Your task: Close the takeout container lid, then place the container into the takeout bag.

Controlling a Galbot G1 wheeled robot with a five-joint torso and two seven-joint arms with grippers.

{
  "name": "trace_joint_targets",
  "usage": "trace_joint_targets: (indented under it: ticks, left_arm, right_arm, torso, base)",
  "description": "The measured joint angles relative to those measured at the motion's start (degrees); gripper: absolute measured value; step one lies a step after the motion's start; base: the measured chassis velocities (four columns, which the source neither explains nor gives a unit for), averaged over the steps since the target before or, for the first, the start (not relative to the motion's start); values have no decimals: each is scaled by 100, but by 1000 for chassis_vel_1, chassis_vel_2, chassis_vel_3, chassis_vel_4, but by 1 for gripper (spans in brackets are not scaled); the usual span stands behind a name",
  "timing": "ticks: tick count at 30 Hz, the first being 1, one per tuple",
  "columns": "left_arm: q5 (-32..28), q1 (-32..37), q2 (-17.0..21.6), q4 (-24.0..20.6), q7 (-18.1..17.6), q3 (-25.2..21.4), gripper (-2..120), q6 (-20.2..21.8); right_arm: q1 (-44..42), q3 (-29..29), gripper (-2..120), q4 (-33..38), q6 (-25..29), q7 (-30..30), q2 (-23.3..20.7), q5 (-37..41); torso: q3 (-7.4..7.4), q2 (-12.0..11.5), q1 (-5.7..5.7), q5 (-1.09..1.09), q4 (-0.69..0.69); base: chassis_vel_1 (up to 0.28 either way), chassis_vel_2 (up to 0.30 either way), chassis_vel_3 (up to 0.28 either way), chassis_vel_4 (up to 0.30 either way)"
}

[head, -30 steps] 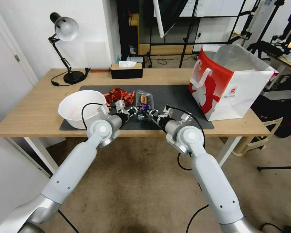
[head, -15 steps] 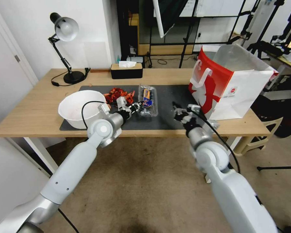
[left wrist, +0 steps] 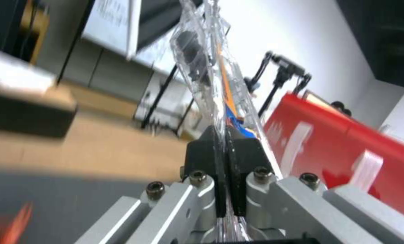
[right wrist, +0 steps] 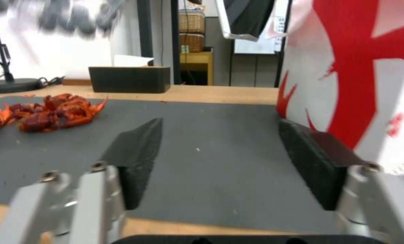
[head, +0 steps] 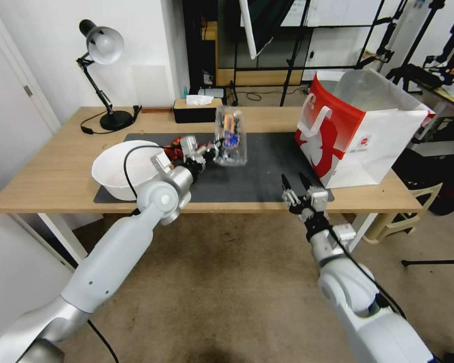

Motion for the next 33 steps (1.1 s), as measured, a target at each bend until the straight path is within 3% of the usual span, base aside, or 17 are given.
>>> trace_joint_targets:
  ticks: [8, 10, 17, 29, 33]
  left_arm:
    - [612, -979, -196, 526, 109, 309, 1, -456]
    - [898, -1570, -408, 880, 114, 488, 1, -632]
    - [1269, -2434, -903, 1527, -16, 836, 1, -935]
    - [1966, -3505, -2571, 3145, 112, 1478, 1, -1458]
    - [2038, -3598, -2722, 3301, 127, 1596, 1, -1532]
  right_arm:
    - [-426, 62, 93, 69, 190, -37, 212, -218]
    - [-503, 50, 99, 85, 200, -41, 321, -311]
    - [-494, -131, 100, 18, 198, -81, 429, -425]
    - [-647, -90, 100, -43, 235, -140, 595, -555]
    - [-668, -89, 100, -47, 246, -145, 618, -579]
  torso:
    - [0, 0, 1, 1, 2]
    - [1, 0, 1, 1, 0]
    - [1, -1, 1, 2, 5]
    - [1, -1, 1, 2, 2]
    - [1, -1, 1, 2, 0]
  base:
    - [0, 0, 0, 0]
    - [0, 0, 0, 0]
    - [0, 0, 0, 0]
    - [0, 0, 0, 0]
    - [0, 0, 0, 0]
